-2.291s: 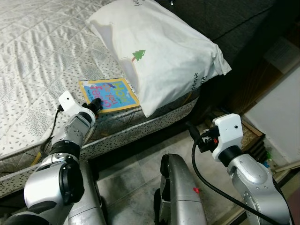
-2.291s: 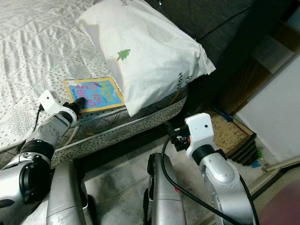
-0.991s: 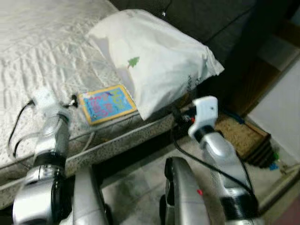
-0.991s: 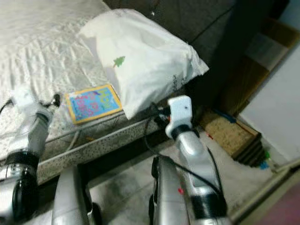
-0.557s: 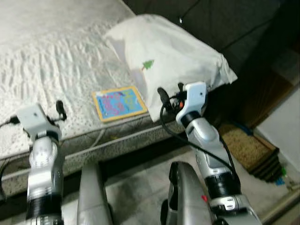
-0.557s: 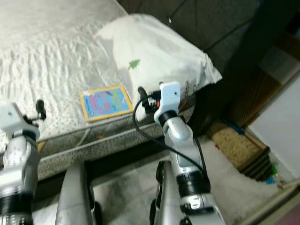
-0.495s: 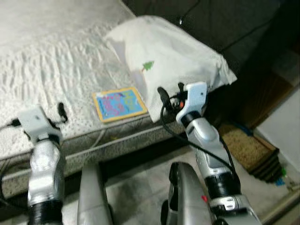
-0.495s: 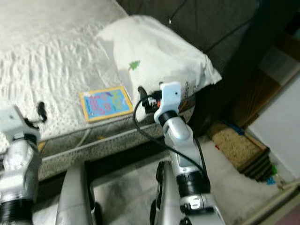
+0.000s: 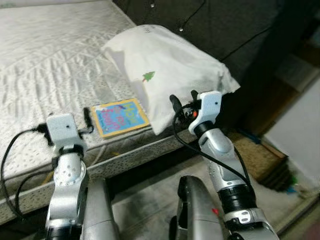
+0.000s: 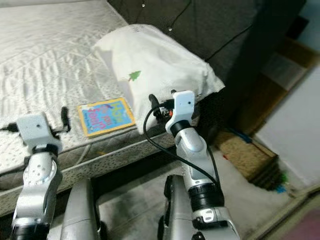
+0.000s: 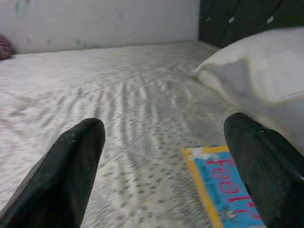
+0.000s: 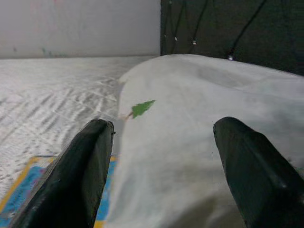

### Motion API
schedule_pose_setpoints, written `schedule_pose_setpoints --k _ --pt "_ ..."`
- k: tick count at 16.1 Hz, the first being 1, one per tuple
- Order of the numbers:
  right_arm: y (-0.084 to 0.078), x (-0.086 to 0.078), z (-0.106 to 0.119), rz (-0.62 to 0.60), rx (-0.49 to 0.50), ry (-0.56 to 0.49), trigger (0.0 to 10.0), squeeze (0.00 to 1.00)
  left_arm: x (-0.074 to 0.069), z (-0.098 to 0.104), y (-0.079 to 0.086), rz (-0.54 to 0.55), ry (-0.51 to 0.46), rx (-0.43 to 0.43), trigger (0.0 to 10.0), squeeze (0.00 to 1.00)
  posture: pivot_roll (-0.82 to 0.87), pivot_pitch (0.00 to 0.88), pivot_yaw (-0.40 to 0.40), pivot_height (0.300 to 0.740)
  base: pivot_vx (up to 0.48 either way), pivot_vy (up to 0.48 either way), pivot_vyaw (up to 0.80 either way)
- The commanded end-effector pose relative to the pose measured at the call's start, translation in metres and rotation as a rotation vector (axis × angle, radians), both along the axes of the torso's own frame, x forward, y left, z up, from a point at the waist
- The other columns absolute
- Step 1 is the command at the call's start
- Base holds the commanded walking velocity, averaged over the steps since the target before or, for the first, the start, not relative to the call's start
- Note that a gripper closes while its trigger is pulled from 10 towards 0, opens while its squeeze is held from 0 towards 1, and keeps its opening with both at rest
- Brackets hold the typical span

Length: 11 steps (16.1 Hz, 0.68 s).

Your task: Clean up the room

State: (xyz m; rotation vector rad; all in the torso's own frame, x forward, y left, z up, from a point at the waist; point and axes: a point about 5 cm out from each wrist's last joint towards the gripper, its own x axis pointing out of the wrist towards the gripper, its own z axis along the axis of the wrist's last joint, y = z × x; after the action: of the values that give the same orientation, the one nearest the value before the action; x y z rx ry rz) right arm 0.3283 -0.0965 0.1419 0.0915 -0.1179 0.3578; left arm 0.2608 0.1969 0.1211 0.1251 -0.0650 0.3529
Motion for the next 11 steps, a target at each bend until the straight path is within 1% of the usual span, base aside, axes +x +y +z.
schedule_pose_setpoints --k 1,3,4,8,11 --pt "-0.002 0.004 0.004 -0.009 -0.016 -0.025 10.0 0.00 -0.001 -0.001 -0.003 0.011 0.003 0.041 10.0 0.00 0.08 0.000 -0.079 0.597 0.000 0.000 0.00" --pt "-0.003 0.001 -0.006 -0.022 -0.016 -0.008 10.0 0.00 0.003 -0.009 0.006 0.052 0.046 0.069 10.0 0.00 0.07 0.000 -0.061 0.616 0.000 0.000 0.00" --pt "-0.004 -0.001 -0.008 -0.025 -0.018 -0.009 10.0 0.00 0.009 -0.007 0.004 0.023 0.045 0.061 10.0 0.00 0.06 0.000 -0.050 0.631 0.000 0.000 0.00" --pt "-0.013 -0.004 -0.013 -0.054 -0.035 -0.003 10.0 0.00 0.017 -0.008 -0.013 -0.046 0.047 0.042 10.0 0.00 0.03 0.000 -0.044 0.675 0.000 0.000 0.00" --pt "-0.009 -0.002 -0.008 -0.035 -0.045 -0.021 10.0 0.00 0.017 -0.006 -0.028 -0.094 0.040 0.018 10.0 0.00 0.03 0.000 -0.055 0.715 0.000 0.000 0.00"
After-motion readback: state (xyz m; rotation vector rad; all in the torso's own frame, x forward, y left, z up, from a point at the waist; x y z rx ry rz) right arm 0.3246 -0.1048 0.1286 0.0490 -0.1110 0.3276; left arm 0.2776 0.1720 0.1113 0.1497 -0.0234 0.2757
